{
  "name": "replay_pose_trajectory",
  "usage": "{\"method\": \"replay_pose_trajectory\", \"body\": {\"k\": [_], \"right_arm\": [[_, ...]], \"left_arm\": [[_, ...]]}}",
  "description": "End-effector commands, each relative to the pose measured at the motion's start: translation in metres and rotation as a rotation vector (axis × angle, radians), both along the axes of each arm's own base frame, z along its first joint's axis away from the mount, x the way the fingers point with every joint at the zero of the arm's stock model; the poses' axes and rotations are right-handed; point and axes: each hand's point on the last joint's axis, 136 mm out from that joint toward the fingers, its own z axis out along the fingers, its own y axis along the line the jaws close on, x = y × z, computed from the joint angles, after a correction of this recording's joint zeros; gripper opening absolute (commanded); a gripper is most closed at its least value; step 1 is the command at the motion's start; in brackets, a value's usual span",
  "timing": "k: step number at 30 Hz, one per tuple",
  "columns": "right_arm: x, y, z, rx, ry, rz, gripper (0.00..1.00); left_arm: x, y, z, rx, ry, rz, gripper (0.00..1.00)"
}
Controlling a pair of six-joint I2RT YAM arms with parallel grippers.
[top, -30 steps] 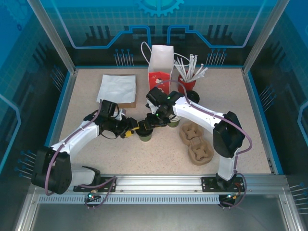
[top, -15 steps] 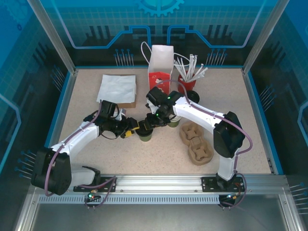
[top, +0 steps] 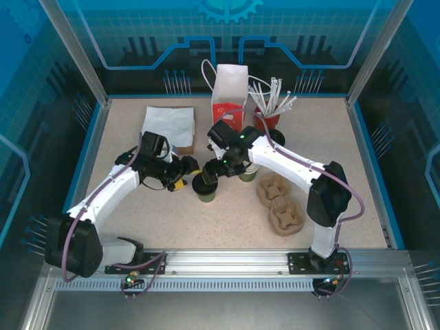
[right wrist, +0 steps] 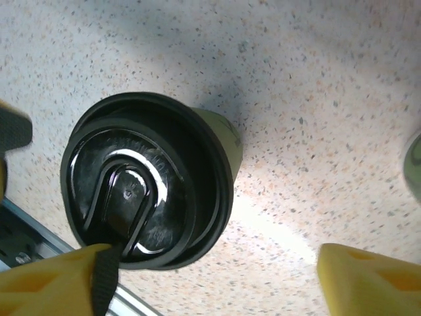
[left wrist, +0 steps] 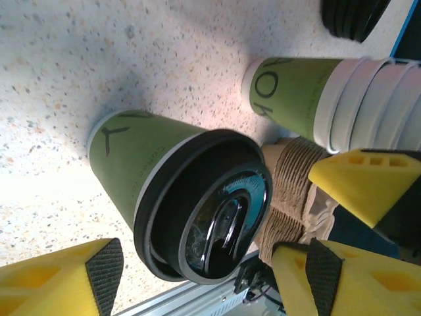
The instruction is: Pack the takeout coffee
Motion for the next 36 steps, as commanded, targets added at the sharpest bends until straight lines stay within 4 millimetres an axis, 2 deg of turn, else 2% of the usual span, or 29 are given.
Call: {"method": "replay_pose_trajectory", "body": {"k": [1, 8, 13, 19, 29, 36], "right_arm": [[-0.011, 0.0, 0.02, 0.002, -0.081, 0.049, 0.98], [-0.022, 0.013, 0.01, -0.076, -0.116, 0.151, 1.0], [-0.022, 0.026, -0.002, -0.164, -0.136, 0.219, 1.0], [-0.022, 0.038, -0.012, -0.204, -0.127, 0.285, 1.0], [-0.019, 0.043, -0.025, -0.242, -0.11, 0.309, 1.0], [-0.017, 0.045, -0.025, -0.253, -0.116, 0.32, 1.0]], "left_arm": [[0.001, 0.024, 0.011, 0.062, -0.023, 0.058, 0.79], [-0.006, 0.079, 0.029, 0.135, -0.104, 0.238, 0.89], [-0.021, 0.097, 0.029, 0.144, -0.112, 0.289, 0.92], [-0.03, 0.101, 0.02, 0.131, -0.083, 0.303, 0.93], [-0.03, 0.101, 0.018, 0.123, -0.078, 0.303, 0.94], [-0.031, 0.1, 0.014, 0.121, -0.069, 0.304, 0.95]]}}
